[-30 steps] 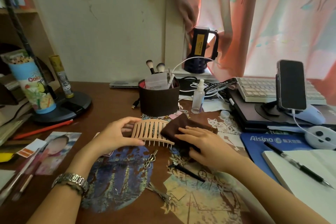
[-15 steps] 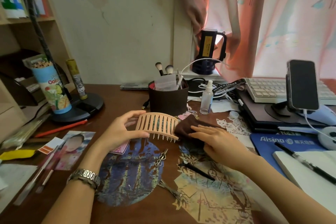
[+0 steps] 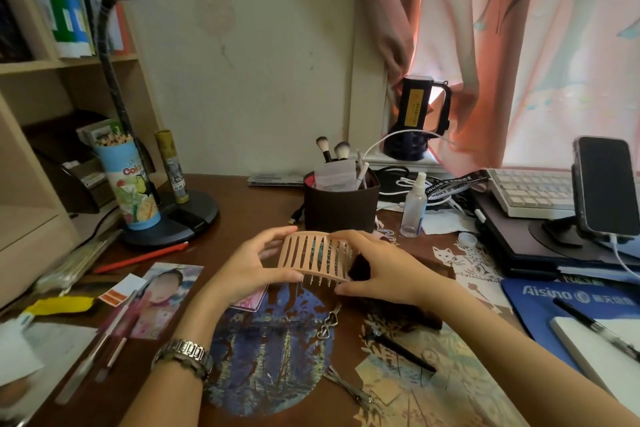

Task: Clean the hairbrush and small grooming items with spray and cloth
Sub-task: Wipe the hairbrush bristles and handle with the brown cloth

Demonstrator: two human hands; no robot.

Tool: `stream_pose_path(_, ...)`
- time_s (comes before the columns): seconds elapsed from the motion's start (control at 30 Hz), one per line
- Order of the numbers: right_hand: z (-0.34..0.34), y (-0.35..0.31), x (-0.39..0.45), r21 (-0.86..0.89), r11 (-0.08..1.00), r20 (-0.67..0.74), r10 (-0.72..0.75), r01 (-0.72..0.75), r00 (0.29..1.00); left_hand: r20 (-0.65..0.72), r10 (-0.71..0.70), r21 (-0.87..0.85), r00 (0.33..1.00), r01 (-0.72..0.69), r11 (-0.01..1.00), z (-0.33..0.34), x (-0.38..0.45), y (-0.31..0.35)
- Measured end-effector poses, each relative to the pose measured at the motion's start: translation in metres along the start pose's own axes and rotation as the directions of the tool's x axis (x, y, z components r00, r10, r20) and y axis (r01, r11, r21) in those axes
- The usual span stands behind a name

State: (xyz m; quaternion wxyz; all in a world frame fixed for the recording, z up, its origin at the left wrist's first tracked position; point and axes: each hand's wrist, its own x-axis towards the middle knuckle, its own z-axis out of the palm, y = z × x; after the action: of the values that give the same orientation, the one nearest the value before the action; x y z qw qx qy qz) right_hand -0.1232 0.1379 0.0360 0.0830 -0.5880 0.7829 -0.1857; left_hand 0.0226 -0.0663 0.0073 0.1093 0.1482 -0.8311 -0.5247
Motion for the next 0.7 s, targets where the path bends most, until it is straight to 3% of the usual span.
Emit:
stream_pose_path(0.27,-0.001,0.003,0.011,0.014,0.998,0.007,0.064,-0.064,0.998,-0.063,0.037,-0.115,0.997,-0.044,0.992,-0.011,-0.002,-0.002)
stream_pose_path(0.57,0.004,0.016,0.015,-0.211,0.974,0.03,0.085,-0.077,0.996,-0.132,0.038,-0.224,0.991,-0.067,0.972,-0.025,-0.01,-0.001)
stream_pose_path(0.7,0.01,0.011,0.021,-0.106,0.993,-0.05,0.044,-0.05,0.998,-0.126,0.05,-0.229,0.991,-0.078,0.97,-0.026,-0.012,-0.002)
